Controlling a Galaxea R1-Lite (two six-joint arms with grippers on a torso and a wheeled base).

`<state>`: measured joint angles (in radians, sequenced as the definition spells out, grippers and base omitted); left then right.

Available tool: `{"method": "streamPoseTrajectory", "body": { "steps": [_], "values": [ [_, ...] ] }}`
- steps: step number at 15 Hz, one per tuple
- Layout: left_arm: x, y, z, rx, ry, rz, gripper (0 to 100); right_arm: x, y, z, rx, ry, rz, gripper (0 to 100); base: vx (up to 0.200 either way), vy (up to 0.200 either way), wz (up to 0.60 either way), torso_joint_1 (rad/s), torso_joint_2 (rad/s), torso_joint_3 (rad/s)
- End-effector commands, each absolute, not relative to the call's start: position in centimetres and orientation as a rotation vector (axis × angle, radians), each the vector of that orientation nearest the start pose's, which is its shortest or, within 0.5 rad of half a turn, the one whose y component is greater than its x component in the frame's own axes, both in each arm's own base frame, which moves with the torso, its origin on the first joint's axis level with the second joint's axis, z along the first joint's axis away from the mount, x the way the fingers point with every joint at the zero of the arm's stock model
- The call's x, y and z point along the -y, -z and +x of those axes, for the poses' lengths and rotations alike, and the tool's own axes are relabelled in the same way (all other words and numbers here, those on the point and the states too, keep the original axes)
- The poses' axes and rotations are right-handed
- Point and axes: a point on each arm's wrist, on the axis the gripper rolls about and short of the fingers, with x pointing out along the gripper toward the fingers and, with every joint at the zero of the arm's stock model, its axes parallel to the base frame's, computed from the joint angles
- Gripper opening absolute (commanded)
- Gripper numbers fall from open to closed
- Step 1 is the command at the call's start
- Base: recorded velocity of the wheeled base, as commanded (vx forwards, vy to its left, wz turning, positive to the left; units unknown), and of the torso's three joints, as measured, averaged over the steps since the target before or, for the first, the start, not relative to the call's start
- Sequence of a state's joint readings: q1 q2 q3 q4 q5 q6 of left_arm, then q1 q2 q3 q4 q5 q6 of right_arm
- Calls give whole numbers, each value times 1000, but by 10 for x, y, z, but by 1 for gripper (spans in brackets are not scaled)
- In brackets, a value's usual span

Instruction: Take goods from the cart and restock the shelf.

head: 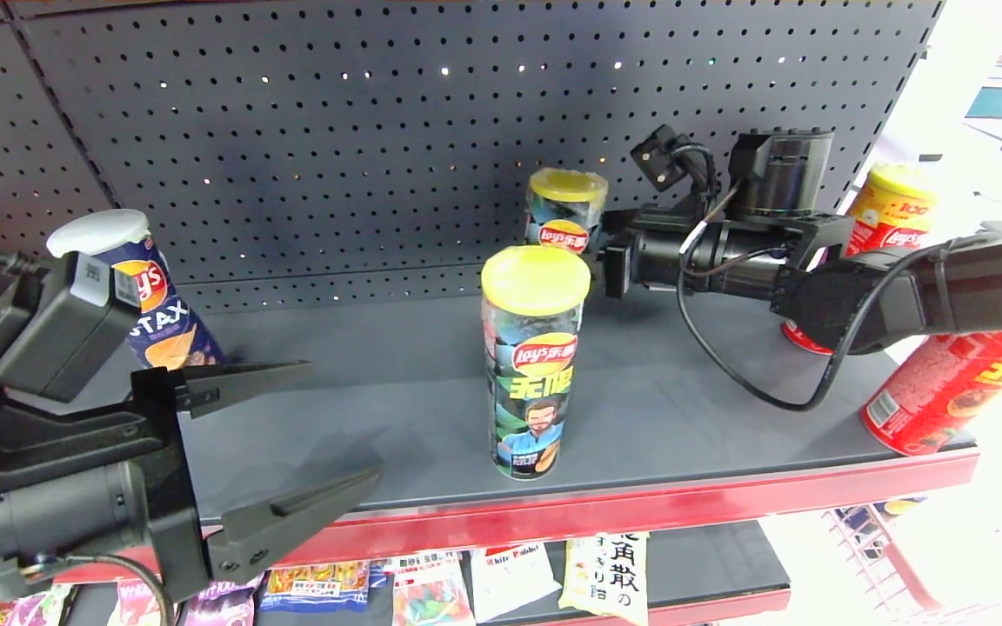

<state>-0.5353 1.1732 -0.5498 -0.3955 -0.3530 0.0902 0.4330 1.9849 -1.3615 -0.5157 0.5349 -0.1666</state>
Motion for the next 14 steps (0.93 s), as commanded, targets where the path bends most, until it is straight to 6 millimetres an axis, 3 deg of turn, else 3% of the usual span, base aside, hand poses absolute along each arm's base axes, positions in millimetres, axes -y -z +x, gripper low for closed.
{"method": "streamPoseTrajectory", "body": {
  "steps": [1,6,9,14],
  "values": [
    [92,-212,141,-197,894,106,100,-179,-225,361,-28,-969,-149,100,0,0,0,0,0,0],
    [92,-212,141,-196,893,107,100,-163,-230,351,-37,-931,-147,100,0,0,0,0,0,0],
    [92,-209,141,-212,893,109,100,-148,-227,334,-73,-895,-145,100,0,0,0,0,0,0],
    [92,-189,141,-291,864,128,100,-126,-219,286,-141,-805,-153,100,0,0,0,0,0,0]
  ]
}}
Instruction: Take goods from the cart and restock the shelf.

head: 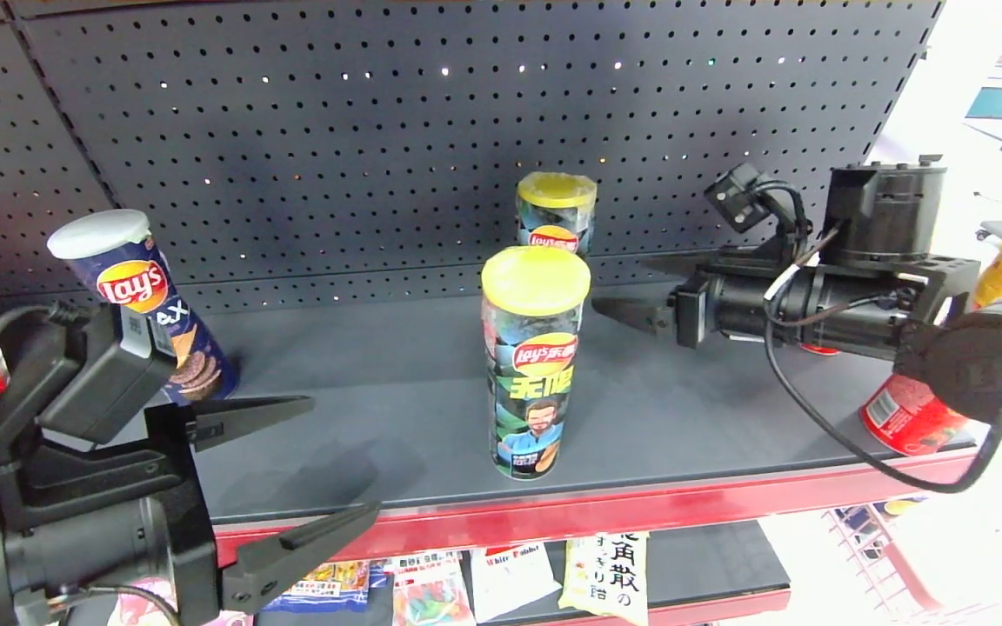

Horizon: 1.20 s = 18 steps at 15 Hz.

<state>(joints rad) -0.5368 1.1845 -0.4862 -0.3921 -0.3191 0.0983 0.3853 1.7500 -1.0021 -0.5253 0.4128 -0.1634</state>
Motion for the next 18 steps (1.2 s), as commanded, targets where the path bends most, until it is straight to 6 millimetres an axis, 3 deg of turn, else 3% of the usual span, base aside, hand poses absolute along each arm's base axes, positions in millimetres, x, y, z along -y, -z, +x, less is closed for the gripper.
{"method": "streamPoseTrajectory", "body": {
  "steps": [1,3,7,10,14,18],
  "values": [
    [94,-184,145,-317,850,136,100,-120,-217,270,-154,-797,-154,100,0,0,0,0,0,0],
    [97,-178,150,-351,839,144,100,-110,-210,247,-180,-797,-153,100,0,0,0,0,0,0],
    [106,-162,166,-417,825,216,100,-82,-194,172,-192,-820,-149,100,0,0,0,0,0,0],
    [116,-155,182,-450,824,248,100,-62,-188,128,-142,-806,-146,100,0,0,0,0,0,0],
    [132,-144,208,-479,836,293,100,-42,-200,119,-73,-676,-119,100,0,0,0,0,0,0],
    [146,-137,230,-460,832,291,100,-38,-202,117,-58,-649,-110,100,0,0,0,0,0,0]
  ]
}}
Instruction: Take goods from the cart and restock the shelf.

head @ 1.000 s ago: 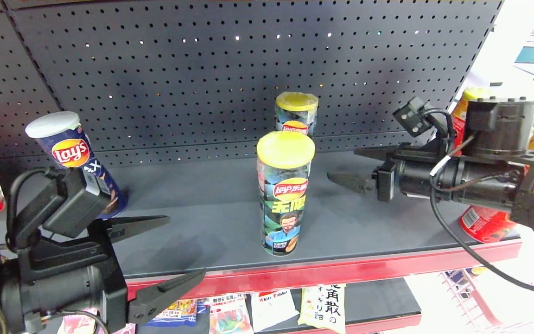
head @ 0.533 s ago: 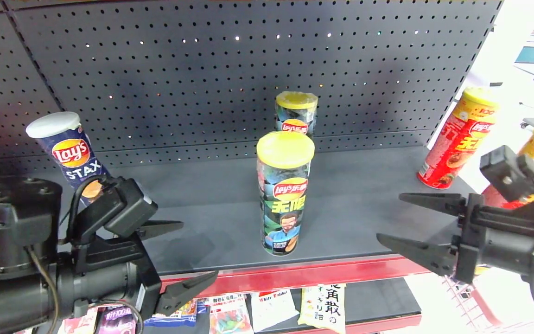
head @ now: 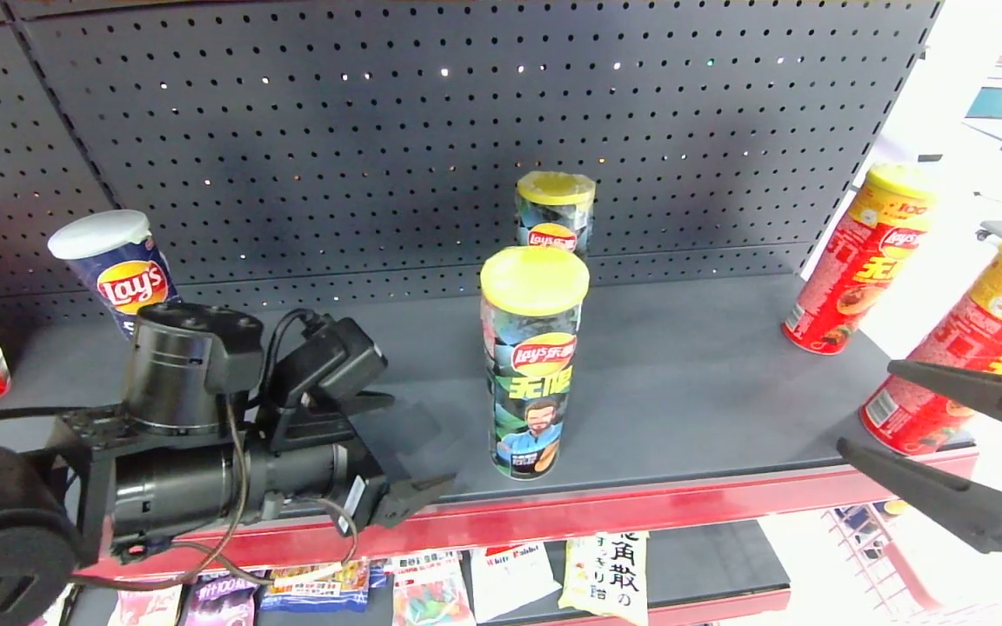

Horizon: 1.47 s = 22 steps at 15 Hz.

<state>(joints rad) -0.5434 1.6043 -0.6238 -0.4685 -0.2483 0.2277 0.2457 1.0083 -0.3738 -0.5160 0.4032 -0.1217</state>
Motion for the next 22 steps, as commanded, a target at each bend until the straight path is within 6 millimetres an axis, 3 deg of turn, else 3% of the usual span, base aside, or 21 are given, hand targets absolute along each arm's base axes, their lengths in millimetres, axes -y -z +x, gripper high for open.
{"method": "streamPoseTrajectory", "body": {
  "steps": [1,11,22],
  "values": [
    [148,-137,235,-457,832,291,100,-38,-203,117,-59,-649,-109,100,0,0,0,0,0,0],
    [165,-137,263,-438,832,288,100,-38,-202,118,-65,-649,-108,100,0,0,0,0,0,0],
    [175,-133,278,-416,833,286,100,-38,-201,118,-70,-649,-108,100,0,0,0,0,0,0]
  ]
}}
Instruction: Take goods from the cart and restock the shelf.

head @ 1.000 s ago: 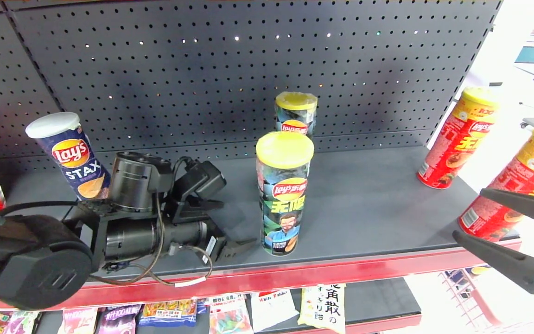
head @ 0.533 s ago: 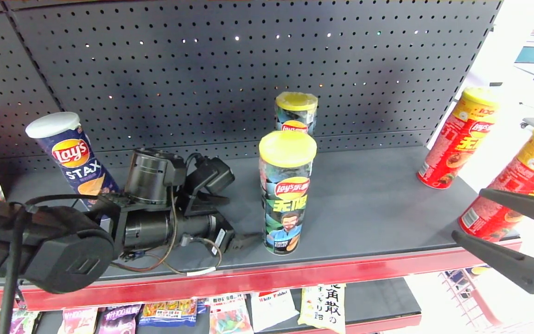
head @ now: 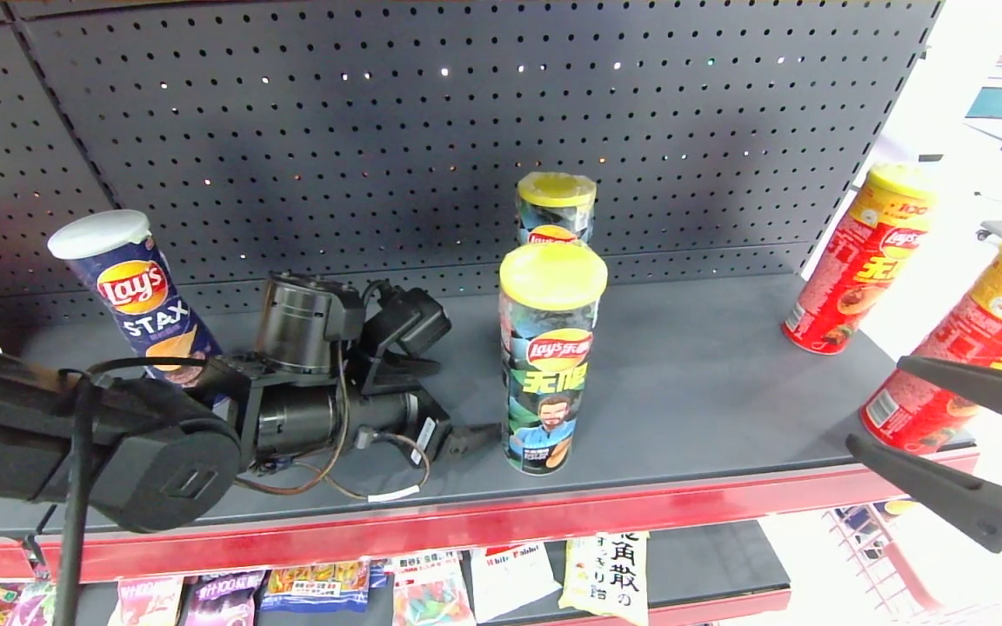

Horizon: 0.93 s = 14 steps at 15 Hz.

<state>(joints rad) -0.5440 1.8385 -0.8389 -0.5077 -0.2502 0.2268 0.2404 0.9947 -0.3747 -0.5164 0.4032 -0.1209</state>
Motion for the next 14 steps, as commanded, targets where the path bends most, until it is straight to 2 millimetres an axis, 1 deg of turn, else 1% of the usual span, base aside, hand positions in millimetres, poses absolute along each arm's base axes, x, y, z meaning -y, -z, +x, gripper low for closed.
{"method": "streamPoseTrajectory", "body": {
  "steps": [1,7,14],
  "values": [
    [175,-133,278,-418,833,286,100,-38,-201,118,-70,-649,-108,100,0,0,0,0,0,0],
    [177,-134,282,-408,833,285,100,-38,-200,119,-73,-650,-108,100,0,0,0,0,0,0],
    [178,-135,282,-406,832,283,100,-39,-197,119,-87,-653,-107,100,0,0,0,0,0,0]
  ]
}}
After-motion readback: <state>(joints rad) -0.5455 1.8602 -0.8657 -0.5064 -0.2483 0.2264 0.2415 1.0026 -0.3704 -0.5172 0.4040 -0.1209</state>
